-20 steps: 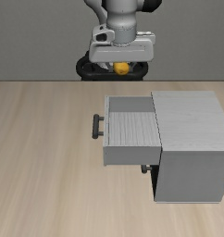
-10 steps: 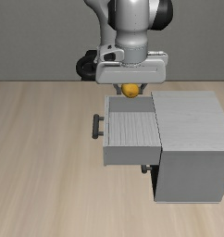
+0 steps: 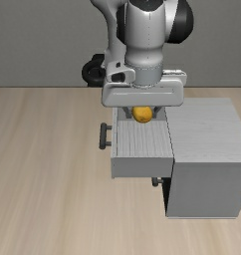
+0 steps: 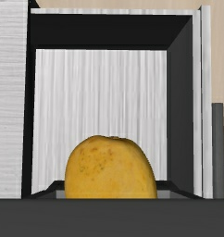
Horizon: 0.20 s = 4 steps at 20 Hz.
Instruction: Pick up the mango and place it in the top layer of the cabinet
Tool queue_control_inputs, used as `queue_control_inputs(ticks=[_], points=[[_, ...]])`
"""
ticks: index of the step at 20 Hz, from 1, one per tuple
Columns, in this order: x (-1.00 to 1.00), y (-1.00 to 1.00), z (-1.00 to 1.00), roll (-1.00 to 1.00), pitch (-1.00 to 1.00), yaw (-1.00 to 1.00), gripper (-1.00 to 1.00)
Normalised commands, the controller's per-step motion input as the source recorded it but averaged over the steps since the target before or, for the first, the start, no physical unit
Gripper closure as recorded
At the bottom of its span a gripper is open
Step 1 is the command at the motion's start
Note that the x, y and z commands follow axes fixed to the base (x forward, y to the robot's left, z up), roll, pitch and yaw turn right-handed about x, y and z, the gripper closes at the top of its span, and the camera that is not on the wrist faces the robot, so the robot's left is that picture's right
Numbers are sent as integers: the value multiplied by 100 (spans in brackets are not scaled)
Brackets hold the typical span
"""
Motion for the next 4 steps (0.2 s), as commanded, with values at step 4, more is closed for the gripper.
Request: queue_control_inputs(ticks=[4], points=[[0, 0, 0, 0, 0, 0, -100]])
